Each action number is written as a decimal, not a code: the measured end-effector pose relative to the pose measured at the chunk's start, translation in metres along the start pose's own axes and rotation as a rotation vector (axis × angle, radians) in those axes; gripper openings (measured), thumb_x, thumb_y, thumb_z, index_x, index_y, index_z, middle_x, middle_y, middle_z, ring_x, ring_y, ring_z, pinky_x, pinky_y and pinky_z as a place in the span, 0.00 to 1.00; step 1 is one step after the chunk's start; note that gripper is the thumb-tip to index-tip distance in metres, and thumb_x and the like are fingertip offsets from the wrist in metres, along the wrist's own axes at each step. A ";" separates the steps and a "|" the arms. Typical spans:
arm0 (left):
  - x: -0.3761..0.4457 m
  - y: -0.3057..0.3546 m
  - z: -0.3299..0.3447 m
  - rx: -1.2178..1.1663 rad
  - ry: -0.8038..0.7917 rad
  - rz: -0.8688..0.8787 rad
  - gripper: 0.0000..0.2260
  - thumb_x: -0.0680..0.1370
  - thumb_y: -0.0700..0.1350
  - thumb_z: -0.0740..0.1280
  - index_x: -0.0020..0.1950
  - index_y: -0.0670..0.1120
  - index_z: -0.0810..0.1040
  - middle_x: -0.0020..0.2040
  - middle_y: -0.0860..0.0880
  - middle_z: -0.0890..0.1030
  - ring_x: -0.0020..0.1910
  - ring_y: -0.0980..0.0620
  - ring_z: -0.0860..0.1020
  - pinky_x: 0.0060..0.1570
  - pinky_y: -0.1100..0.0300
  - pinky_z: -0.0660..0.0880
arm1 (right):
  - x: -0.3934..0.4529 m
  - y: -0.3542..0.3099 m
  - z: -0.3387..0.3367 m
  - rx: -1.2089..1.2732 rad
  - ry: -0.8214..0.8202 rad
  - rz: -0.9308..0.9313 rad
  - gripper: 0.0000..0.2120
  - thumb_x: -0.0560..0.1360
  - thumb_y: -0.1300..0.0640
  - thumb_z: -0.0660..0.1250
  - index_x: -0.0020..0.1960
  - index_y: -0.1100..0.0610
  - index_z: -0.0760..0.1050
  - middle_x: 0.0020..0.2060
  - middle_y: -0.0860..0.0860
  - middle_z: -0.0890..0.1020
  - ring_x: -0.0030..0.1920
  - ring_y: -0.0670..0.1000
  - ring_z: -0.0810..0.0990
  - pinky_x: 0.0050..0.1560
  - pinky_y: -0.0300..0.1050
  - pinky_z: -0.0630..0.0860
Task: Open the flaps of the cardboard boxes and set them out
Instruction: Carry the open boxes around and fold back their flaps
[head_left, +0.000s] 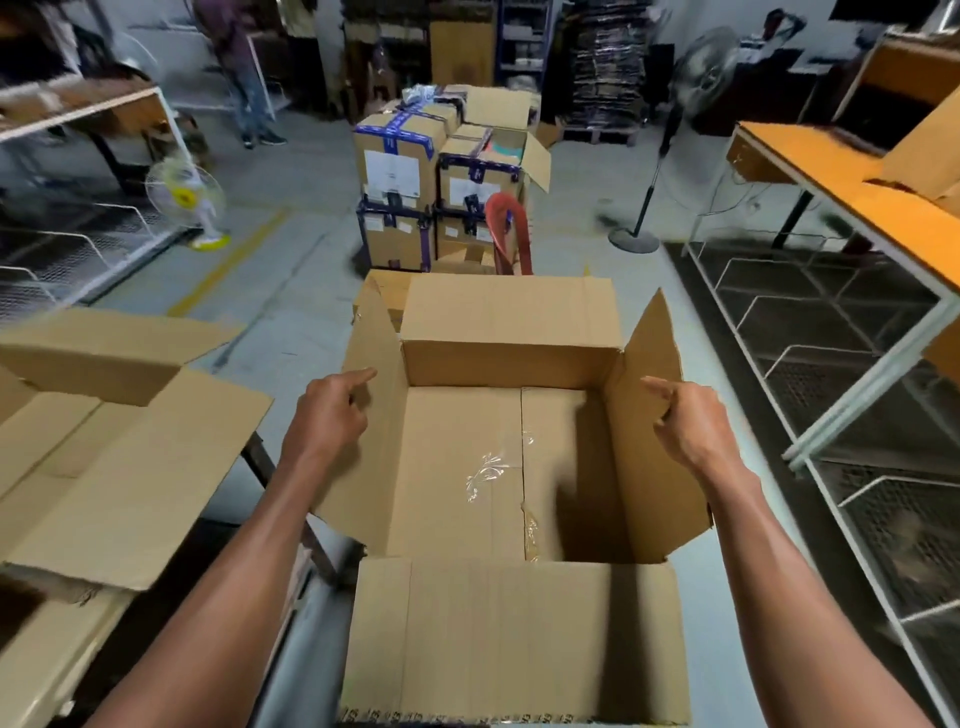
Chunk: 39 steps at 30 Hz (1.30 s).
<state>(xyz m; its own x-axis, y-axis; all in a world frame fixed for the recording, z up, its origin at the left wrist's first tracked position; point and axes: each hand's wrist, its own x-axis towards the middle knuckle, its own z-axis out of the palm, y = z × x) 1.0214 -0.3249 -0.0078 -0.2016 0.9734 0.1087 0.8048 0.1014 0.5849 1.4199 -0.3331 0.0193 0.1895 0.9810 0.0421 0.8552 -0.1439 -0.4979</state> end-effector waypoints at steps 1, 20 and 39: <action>0.025 -0.001 0.004 -0.005 0.011 -0.001 0.31 0.74 0.26 0.60 0.72 0.51 0.76 0.68 0.42 0.78 0.55 0.43 0.82 0.48 0.58 0.77 | 0.028 -0.004 0.008 -0.002 -0.003 -0.008 0.28 0.73 0.76 0.64 0.69 0.57 0.76 0.67 0.56 0.78 0.50 0.55 0.83 0.49 0.46 0.79; 0.426 -0.055 0.008 0.031 0.195 -0.209 0.30 0.74 0.29 0.60 0.71 0.52 0.76 0.67 0.46 0.79 0.64 0.43 0.78 0.60 0.53 0.75 | 0.499 -0.182 0.121 0.018 -0.054 -0.247 0.31 0.70 0.72 0.61 0.68 0.50 0.78 0.60 0.58 0.82 0.55 0.61 0.82 0.54 0.51 0.81; 0.668 -0.222 -0.089 0.135 0.524 -0.583 0.29 0.71 0.29 0.61 0.69 0.47 0.78 0.65 0.46 0.81 0.64 0.44 0.79 0.65 0.51 0.74 | 0.827 -0.540 0.333 0.085 -0.423 -0.704 0.31 0.72 0.74 0.62 0.71 0.53 0.75 0.60 0.58 0.82 0.38 0.50 0.81 0.40 0.44 0.78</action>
<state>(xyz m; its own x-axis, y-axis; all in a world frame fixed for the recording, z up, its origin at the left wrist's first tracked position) 0.6584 0.2841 0.0061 -0.8205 0.5358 0.1991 0.5428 0.6211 0.5653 0.9542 0.5993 0.0350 -0.5890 0.8067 0.0475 0.6638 0.5165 -0.5410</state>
